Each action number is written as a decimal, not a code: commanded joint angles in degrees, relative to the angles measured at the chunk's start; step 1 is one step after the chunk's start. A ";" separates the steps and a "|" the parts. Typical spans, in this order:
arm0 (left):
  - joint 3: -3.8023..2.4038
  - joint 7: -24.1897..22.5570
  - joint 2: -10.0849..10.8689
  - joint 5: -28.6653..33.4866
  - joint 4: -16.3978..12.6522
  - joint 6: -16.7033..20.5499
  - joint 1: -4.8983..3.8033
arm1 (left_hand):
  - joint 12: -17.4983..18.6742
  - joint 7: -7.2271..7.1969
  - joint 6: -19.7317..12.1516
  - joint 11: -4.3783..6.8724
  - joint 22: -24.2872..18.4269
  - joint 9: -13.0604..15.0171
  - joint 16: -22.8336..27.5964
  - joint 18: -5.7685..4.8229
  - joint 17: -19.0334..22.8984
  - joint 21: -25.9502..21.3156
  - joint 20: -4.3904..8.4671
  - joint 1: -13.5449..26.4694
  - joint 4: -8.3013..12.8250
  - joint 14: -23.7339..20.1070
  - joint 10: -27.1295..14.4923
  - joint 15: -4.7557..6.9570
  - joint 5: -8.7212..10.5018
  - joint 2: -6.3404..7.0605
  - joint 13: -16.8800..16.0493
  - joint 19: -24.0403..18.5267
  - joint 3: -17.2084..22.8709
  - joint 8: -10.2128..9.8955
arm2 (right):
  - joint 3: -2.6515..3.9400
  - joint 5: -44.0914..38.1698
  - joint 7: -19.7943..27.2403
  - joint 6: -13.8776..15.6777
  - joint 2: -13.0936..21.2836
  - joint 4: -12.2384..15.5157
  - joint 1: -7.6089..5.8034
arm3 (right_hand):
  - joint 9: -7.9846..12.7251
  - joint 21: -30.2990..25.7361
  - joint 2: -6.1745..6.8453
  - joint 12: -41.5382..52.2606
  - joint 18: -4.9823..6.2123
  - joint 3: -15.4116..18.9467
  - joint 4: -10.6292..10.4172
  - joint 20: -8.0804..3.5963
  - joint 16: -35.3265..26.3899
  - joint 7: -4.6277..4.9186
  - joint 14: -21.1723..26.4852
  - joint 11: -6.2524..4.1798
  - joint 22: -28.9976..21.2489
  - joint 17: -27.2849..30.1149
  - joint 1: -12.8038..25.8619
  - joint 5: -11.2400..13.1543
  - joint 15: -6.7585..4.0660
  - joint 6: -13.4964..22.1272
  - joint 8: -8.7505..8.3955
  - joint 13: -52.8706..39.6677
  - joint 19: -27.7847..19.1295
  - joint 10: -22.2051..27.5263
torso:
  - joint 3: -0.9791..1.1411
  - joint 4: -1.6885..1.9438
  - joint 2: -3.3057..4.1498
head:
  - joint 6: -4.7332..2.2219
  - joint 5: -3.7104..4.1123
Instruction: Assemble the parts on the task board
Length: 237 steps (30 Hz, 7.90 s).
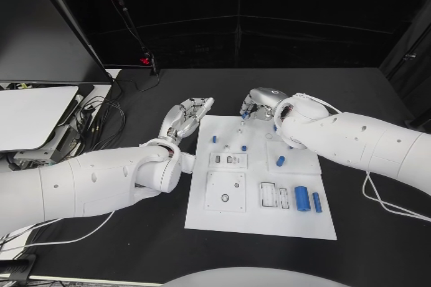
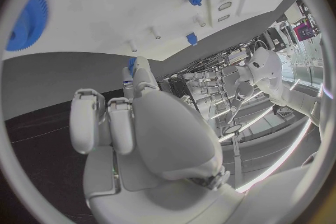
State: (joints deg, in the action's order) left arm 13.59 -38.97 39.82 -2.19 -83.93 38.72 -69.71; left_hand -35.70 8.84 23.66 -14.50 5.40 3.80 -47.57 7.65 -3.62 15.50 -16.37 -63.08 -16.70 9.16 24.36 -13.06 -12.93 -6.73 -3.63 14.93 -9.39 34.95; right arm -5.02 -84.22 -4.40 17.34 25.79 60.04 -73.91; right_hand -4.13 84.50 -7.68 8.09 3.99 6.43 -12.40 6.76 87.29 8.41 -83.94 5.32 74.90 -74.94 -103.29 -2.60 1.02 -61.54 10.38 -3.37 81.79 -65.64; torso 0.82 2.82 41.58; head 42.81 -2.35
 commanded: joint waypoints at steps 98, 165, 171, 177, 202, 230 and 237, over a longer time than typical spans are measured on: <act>-0.06 -15.01 -0.15 -0.43 0.75 -0.68 -0.07 | 0.09 7.73 0.47 -0.01 0.05 -0.03 0.13 -0.36 -0.01 0.17 -0.12 -0.40 0.01 0.34 0.59 -0.28 -0.90 -0.82 0.00 -0.06 -0.49 -0.44 | 0.08 33.81 17.29 10.21 12.37 11.47 -0.45 | 0.06 -4.91 7.34 0.54 0.93 0.79 -3.66 2.48 -2.78 2.17 -1.73 2.42 -5.87 7.38 15.46 -2.25 2.02 14.13 -6.13 -0.70 -4.96 11.87 | -0.34 -0.31 -0.37 | 0.47 1.54; -0.06 -14.63 0.01 -0.43 1.49 -0.39 0.21 | 0.12 7.74 0.91 -0.08 0.59 0.02 0.09 -0.51 -0.02 1.86 -0.28 -1.46 0.01 0.93 1.16 -0.49 -1.50 -1.25 0.00 1.57 -0.73 -0.54 | -0.14 4.97 0.26 -3.13 15.61 5.01 1.75 | -4.03 5.50 14.33 81.91 -3.99 -11.01 -3.04 1.66 2.71 0.20 -6.06 -0.11 15.10 -15.06 22.74 -9.01 0.93 19.65 10.15 -86.63 8.21 -24.36 | -0.44 -0.42 -0.52 | 0.17 5.55; -0.06 -14.64 0.04 -0.43 1.46 -0.32 0.21 | 0.13 7.74 0.90 -0.08 0.61 0.01 0.09 -0.51 -0.02 1.94 -0.27 -1.48 0.01 0.94 1.15 -0.50 -1.53 -1.27 0.00 1.65 -0.74 -0.55 | -0.14 4.80 -0.11 -3.89 15.45 5.10 1.80 | -3.99 5.50 14.36 81.91 -3.99 -11.12 -3.04 1.62 2.71 0.12 -6.06 -0.16 15.10 -15.06 22.73 -9.16 0.88 19.66 10.11 -86.63 8.21 -24.36 | -0.48 -0.31 -0.48 | 0.42 5.63; -0.06 -14.60 0.07 -0.43 1.34 -0.30 0.21 | 0.13 7.74 0.90 -0.08 0.61 0.01 0.09 -0.51 -0.02 1.94 -0.27 -1.48 0.01 0.94 1.15 -0.50 -1.53 -1.27 0.00 1.65 -0.74 -0.55 | -0.14 4.74 -0.40 -4.07 15.24 5.06 1.88 | -3.91 5.50 14.57 81.91 -3.99 -11.27 -3.07 1.51 2.71 -0.06 -6.06 -0.32 15.10 -15.06 22.80 -9.39 0.75 19.56 10.03 -86.63 8.21 -24.36 | -0.46 -0.36 -0.46 | 0.14 5.89; -0.06 -14.47 0.15 -0.43 1.29 -0.37 0.21 | 0.16 7.74 0.90 -0.09 0.59 0.01 0.11 -0.52 -0.02 1.90 -0.25 -1.54 0.00 0.96 1.16 -0.50 -1.63 -1.37 0.01 1.62 -0.77 -0.59 | -0.13 4.66 -3.33 -5.76 14.49 4.97 2.13 | -3.50 5.50 14.22 81.91 -3.99 -12.20 -2.74 1.04 2.71 -0.42 -6.06 -0.74 15.10 -15.06 22.49 -9.34 0.25 19.22 9.47 -86.63 8.21 -24.36 | -0.39 -0.41 -0.51 | 0.61 5.30; -0.06 -14.32 0.16 -0.43 1.32 -0.40 0.21 | 0.18 7.74 0.92 -0.09 0.58 0.01 0.11 -0.54 -0.02 1.89 -0.24 -1.54 -0.03 0.99 1.18 -0.51 -1.72 -1.48 0.01 1.60 -0.80 -0.61 | -0.13 4.50 -1.62 -2.12 14.26 5.10 2.46 | -2.15 5.50 9.73 81.91 -3.99 -18.24 2.19 -0.32 2.71 -1.50 -6.06 -1.83 15.10 -15.06 17.68 -8.64 -1.06 2.30 7.11 -86.63 8.21 -24.36 | -0.42 -0.37 -0.49 | 0.63 5.28; -0.06 -14.28 0.18 -0.43 1.30 -0.43 0.21 | 0.18 7.74 0.92 -0.09 0.58 0.01 0.11 -0.54 -0.02 1.89 -0.24 -1.54 -0.03 0.99 1.18 -0.51 -1.72 -1.48 0.01 1.60 -0.80 -0.61 | -0.10 5.60 1.77 4.68 14.22 5.76 2.46 | -1.77 5.50 9.78 81.91 -3.99 -18.61 2.96 -0.41 2.71 -1.41 -6.06 -1.76 15.10 -15.06 17.29 -8.88 -1.05 1.65 6.07 -86.63 8.21 -24.36 | -0.43 -0.43 -0.53 | 0.44 5.12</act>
State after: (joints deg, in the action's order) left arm 13.59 -39.00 40.00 -2.21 -82.54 38.50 -69.42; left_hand -35.70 8.82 24.08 -14.52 5.94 3.80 -47.57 7.63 -3.61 17.15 -16.57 -64.36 -16.70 9.70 25.17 -13.60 -14.26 -8.01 -3.62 16.18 -9.72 34.74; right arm -5.17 -79.11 -5.25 17.11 40.05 65.50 -71.33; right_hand -1.65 89.81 2.67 89.86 0.42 -12.30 -9.74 6.76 89.86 8.20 -84.15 3.98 74.91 -74.91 -85.98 -11.12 0.39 -51.75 16.56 -74.92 84.05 -83.94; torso 0.41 2.43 41.08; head 43.29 2.80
